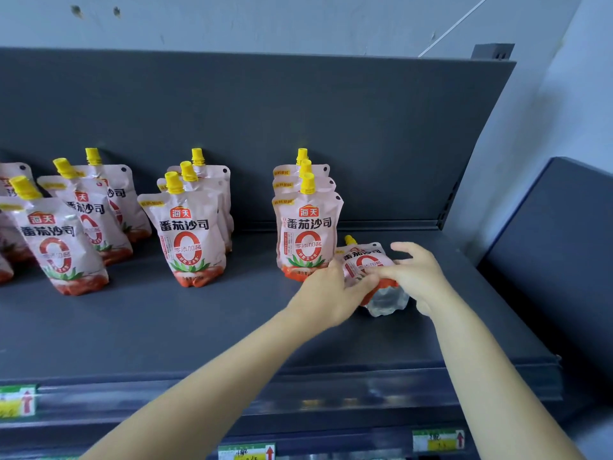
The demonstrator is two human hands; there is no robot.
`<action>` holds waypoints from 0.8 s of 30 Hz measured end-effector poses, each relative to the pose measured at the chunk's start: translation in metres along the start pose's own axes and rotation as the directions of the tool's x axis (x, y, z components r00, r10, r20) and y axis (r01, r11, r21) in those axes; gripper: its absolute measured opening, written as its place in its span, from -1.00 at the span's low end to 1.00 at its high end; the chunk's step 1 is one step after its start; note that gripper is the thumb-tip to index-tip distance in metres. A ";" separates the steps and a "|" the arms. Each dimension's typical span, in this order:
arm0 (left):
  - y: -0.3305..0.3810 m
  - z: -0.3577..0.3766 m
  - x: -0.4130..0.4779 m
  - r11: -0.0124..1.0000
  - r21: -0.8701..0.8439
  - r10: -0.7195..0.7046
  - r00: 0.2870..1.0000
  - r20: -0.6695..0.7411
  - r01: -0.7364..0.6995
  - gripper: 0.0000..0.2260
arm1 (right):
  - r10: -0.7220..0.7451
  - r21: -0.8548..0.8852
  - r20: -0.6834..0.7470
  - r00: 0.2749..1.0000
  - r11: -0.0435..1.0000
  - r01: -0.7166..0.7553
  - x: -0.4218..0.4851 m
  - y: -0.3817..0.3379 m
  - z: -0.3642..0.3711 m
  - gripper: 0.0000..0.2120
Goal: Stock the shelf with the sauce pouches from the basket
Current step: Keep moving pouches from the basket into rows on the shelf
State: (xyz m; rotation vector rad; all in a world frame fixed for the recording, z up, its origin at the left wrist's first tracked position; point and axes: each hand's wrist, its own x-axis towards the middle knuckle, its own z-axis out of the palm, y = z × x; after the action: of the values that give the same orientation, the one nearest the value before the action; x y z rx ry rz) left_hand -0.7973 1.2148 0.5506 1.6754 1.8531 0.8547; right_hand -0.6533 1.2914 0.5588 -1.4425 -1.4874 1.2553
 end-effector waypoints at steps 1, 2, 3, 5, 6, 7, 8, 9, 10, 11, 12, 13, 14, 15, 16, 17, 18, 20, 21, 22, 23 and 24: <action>0.000 0.004 0.008 0.988 -0.145 -0.055 0.998 0.030 0.059 -0.44 | -0.005 0.024 0.023 1.000 1.000 0.005 -0.001 0.000 -0.003 -0.30; -0.001 0.007 0.017 0.958 -0.268 -0.089 0.995 0.050 0.099 -0.52 | -0.016 0.060 0.036 0.999 0.998 0.014 -0.002 -0.001 -0.006 -0.32; -0.002 0.011 0.024 0.911 -0.389 -0.119 0.990 0.075 0.139 -0.63 | -0.035 0.095 0.038 0.999 0.995 0.031 -0.003 -0.001 -0.010 -0.31; 0.000 0.017 0.033 0.784 -0.581 -0.156 0.975 0.156 0.218 -0.69 | -0.072 0.168 0.001 0.997 0.983 0.070 -0.002 -0.001 -0.017 -0.29; 0.003 0.018 0.035 0.757 -0.617 -0.141 0.975 0.169 0.216 -0.65 | -0.077 0.215 -0.031 0.997 0.973 0.082 0.000 -0.001 -0.020 -0.30; 0.005 0.018 0.038 0.760 -0.624 -0.106 0.982 0.156 0.181 -0.61 | -0.080 0.259 -0.063 0.995 0.961 0.094 0.003 -0.001 -0.023 -0.33; 0.008 0.017 0.041 0.766 -0.628 -0.060 0.988 0.140 0.136 -0.58 | -0.082 0.298 -0.089 0.993 0.949 0.105 0.008 -0.002 -0.025 -0.36; 0.010 0.017 0.045 0.764 -0.638 -0.026 0.992 0.122 0.099 -0.53 | -0.089 0.330 -0.105 0.991 0.936 0.119 0.012 -0.004 -0.028 -0.39; 0.013 0.016 0.050 0.745 -0.663 -0.005 0.994 0.111 0.078 -0.46 | -0.098 0.356 -0.112 0.989 0.925 0.132 0.017 -0.007 -0.030 -0.40; 0.015 0.013 0.056 0.719 -0.692 -0.007 0.995 0.097 0.072 -0.38 | -0.112 0.377 -0.111 0.987 0.915 0.147 0.023 -0.010 -0.032 -0.39; 0.017 0.013 0.062 0.700 -0.710 -0.024 0.997 0.078 0.072 -0.33 | -0.126 0.394 -0.107 0.986 0.905 0.158 0.029 -0.012 -0.034 -0.39; 0.021 0.012 0.068 0.702 -0.710 -0.026 0.999 0.045 0.051 -0.31 | -0.146 0.406 -0.100 0.984 0.897 0.174 0.035 -0.014 -0.035 -0.41; 0.024 0.014 0.073 0.745 -0.667 -0.016 1.000 -0.016 0.001 -0.31 | -0.171 0.411 -0.096 0.981 0.890 0.196 0.042 -0.015 -0.035 -0.47; 0.024 0.016 0.080 0.823 -0.564 0.012 0.994 -0.105 -0.070 -0.28 | -0.206 0.405 -0.090 0.974 0.886 0.225 0.049 -0.014 -0.034 -0.55; 0.025 0.020 0.085 0.897 -0.421 0.062 0.981 -0.185 -0.136 -0.23 | -0.238 0.389 -0.089 0.967 0.886 0.253 0.055 -0.013 -0.032 -0.62; 0.024 0.025 0.090 0.943 -0.277 0.117 0.964 -0.240 -0.184 -0.18 | -0.265 0.363 -0.096 0.959 0.888 0.282 0.059 -0.011 -0.028 -0.65; 0.021 0.030 0.094 0.966 -0.160 0.155 0.949 -0.273 -0.203 -0.13 | -0.294 0.329 -0.108 0.950 0.891 0.313 0.064 -0.008 -0.024 -0.66; 0.014 0.039 0.102 0.977 -0.012 0.196 0.916 -0.350 -0.214 -0.11 | -0.352 0.270 -0.123 0.928 0.888 0.372 0.073 -0.003 -0.014 -0.66; 0.010 0.042 0.106 0.975 0.030 0.215 0.897 -0.387 -0.220 -0.13 | -0.377 0.245 -0.119 0.918 0.885 0.395 0.078 0.001 -0.008 -0.64; 0.009 0.045 0.109 0.976 0.037 0.213 0.889 -0.406 -0.217 -0.17 | -0.393 0.213 -0.110 0.913 0.888 0.408 0.083 0.003 -0.003 -0.58; 0.011 0.046 0.111 0.979 0.011 0.189 0.893 -0.408 -0.203 -0.21 | -0.398 0.175 -0.100 0.912 0.895 0.410 0.088 0.004 0.000 -0.50; 0.012 0.048 0.115 0.984 -0.004 0.162 0.900 -0.405 -0.180 -0.24 | -0.393 0.142 -0.093 0.915 0.904 0.403 0.093 0.006 0.004 -0.43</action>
State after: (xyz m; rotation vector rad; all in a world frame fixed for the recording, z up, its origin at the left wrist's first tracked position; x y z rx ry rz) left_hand -0.7682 1.3347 0.5320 1.7541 1.9457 1.3949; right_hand -0.6673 1.3816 0.5395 -0.9981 -1.5078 1.0368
